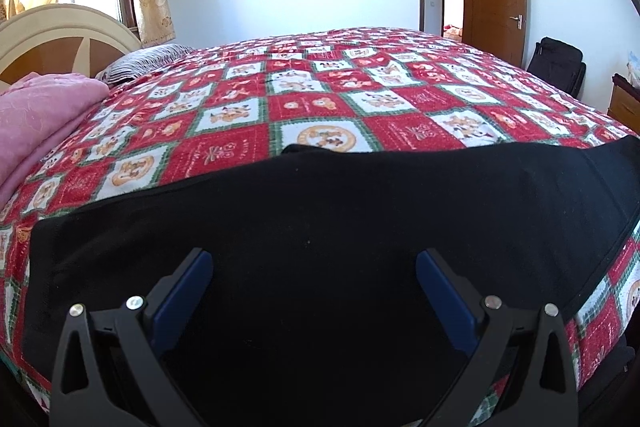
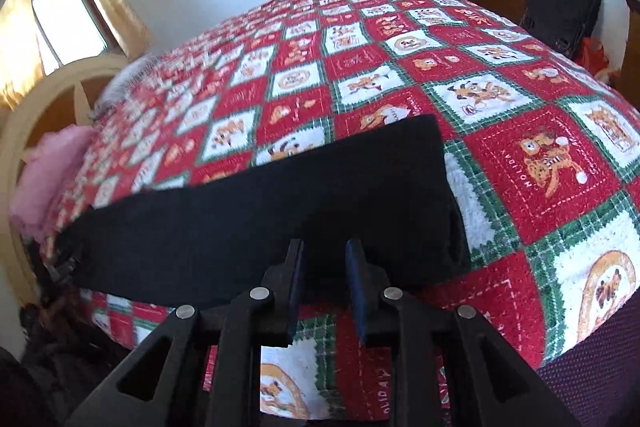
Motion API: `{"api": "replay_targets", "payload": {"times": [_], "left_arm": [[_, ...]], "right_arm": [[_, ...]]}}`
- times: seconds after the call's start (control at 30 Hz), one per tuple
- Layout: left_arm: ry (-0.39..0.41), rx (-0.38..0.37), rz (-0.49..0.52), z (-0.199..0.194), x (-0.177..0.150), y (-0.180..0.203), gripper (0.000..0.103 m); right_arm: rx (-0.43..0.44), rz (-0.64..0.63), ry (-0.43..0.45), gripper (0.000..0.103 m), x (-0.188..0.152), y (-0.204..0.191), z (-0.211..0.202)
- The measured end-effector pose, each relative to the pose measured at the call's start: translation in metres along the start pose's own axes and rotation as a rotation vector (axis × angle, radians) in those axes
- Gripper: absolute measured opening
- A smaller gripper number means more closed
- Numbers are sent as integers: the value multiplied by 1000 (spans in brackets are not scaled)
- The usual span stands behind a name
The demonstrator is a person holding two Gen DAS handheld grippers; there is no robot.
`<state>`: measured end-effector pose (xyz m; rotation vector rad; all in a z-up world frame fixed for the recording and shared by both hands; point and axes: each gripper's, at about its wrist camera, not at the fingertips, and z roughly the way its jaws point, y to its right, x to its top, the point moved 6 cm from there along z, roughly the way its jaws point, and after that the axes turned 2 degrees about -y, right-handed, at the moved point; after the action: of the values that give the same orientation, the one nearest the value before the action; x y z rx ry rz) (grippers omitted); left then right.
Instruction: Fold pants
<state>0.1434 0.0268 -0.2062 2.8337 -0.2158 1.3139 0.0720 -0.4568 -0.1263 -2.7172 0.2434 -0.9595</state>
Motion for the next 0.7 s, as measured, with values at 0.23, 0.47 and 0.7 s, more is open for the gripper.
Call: {"api": "replay_targets", "payload": {"times": [0.23,0.47,0.7], "left_arm": [[-5,-1,1,2,-1,2,103],[-24,-12,-10,6,-3,1,103],[-46,-19,-16,9,-3,1,103]], "right_arm": [[-42,161,84,42,10,45,-40],[-3,236,41,42,2,59,-24],[18,225,25,42,9,52,-2]]}}
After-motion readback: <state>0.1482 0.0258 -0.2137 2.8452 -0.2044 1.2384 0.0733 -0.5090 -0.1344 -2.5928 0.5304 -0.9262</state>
